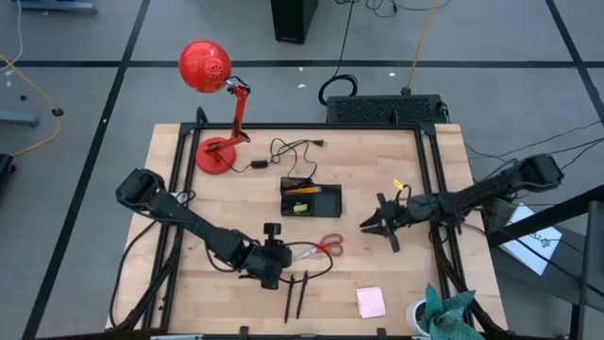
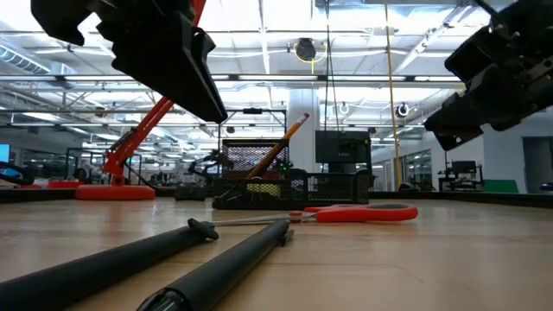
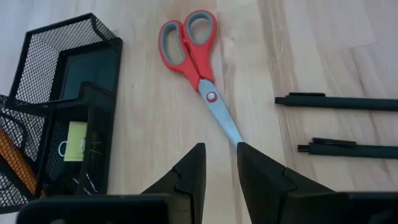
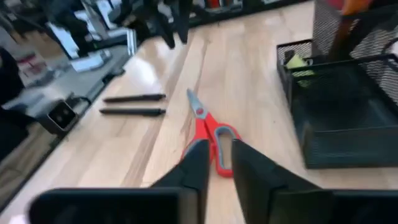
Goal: Pick and place office supplies into organizer
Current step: Put the red scissor into the black desk organizer
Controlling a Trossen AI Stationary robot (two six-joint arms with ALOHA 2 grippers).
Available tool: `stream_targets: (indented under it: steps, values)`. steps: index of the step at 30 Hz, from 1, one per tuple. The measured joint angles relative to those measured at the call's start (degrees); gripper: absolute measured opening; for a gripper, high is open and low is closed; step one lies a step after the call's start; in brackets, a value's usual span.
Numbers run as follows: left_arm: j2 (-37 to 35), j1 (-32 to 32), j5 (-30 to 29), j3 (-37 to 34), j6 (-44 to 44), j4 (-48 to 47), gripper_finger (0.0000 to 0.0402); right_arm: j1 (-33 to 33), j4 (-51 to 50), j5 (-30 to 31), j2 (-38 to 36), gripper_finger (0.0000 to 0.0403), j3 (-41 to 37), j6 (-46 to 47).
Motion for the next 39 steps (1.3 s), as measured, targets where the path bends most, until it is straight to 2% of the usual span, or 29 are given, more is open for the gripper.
stream_targets:
  steps: [3,6,12,17,22,26,39]
  values:
    - [0.0,0.5,0.1,0.0,0.1,0.0,0.0097,4.1,-0.2,5.4,6.8,0.0112,4.3,-0.2]
    - [0.0,1.0,0.1,0.0,0.0,0.2,0.0097,6.3,-3.2,8.2,14.1,0.0147,10.6,-1.3]
    - [0.0,1.7,2.4,0.0,-0.1,0.2,0.0097,6.8,-18.2,7.9,26.3,0.0181,25.0,-5.1]
    - [0.0,1.7,3.0,0.0,-0.1,0.1,0.0097,5.8,-31.6,5.8,32.8,0.0183,34.9,-5.8]
    - [0.0,1.7,3.1,0.0,-0.1,-0.8,0.0097,4.4,-34.3,1.5,37.4,0.0171,39.3,-6.8]
    - [0.0,1.7,3.1,0.0,-0.2,-1.2,0.0097,3.5,-34.7,-1.2,40.9,0.0162,40.0,-6.8]
    - [0.0,1.7,3.1,0.0,-0.1,-1.2,0.0097,2.3,-37.5,-0.9,45.9,0.0135,40.3,-7.9]
